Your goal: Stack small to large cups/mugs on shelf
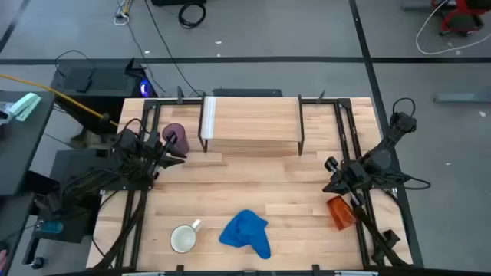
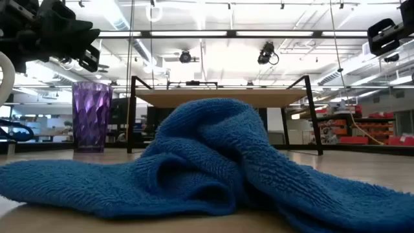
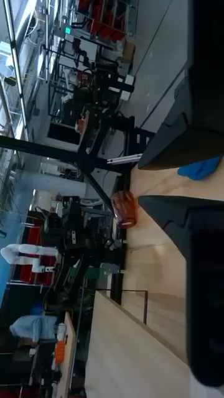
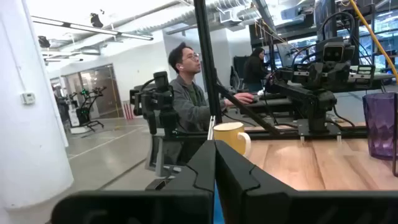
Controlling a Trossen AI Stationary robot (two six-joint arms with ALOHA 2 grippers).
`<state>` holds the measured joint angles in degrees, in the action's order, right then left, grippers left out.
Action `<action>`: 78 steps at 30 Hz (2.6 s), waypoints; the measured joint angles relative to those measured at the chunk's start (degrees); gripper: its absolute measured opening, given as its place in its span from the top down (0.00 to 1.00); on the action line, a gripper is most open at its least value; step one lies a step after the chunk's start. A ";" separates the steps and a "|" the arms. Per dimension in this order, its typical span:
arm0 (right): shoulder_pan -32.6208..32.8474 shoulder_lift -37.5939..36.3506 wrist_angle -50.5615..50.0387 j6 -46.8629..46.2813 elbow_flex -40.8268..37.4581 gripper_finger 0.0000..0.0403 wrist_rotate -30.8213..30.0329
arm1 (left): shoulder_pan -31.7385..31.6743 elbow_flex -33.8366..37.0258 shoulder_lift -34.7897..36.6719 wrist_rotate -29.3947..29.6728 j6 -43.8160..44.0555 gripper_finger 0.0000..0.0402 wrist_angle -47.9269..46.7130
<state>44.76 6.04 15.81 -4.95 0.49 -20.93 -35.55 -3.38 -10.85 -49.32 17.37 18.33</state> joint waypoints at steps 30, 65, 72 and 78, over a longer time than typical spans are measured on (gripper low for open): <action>0.00 0.01 -0.01 0.00 0.00 0.97 0.00 | 0.00 0.00 0.00 -0.02 0.00 0.79 0.00; 0.01 0.02 0.00 0.01 0.00 0.97 0.00 | -0.02 0.00 0.00 0.00 0.00 0.79 0.00; -0.01 0.01 -0.01 0.00 0.00 0.97 0.00 | -0.02 0.00 0.00 -0.02 0.00 0.77 0.00; 0.00 0.02 -0.01 0.01 0.00 0.97 0.00 | 0.00 0.00 0.00 -0.02 0.00 0.79 0.00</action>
<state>44.77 6.07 15.81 -4.94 0.49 -20.93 -35.55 -3.38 -10.85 -49.34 17.37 18.33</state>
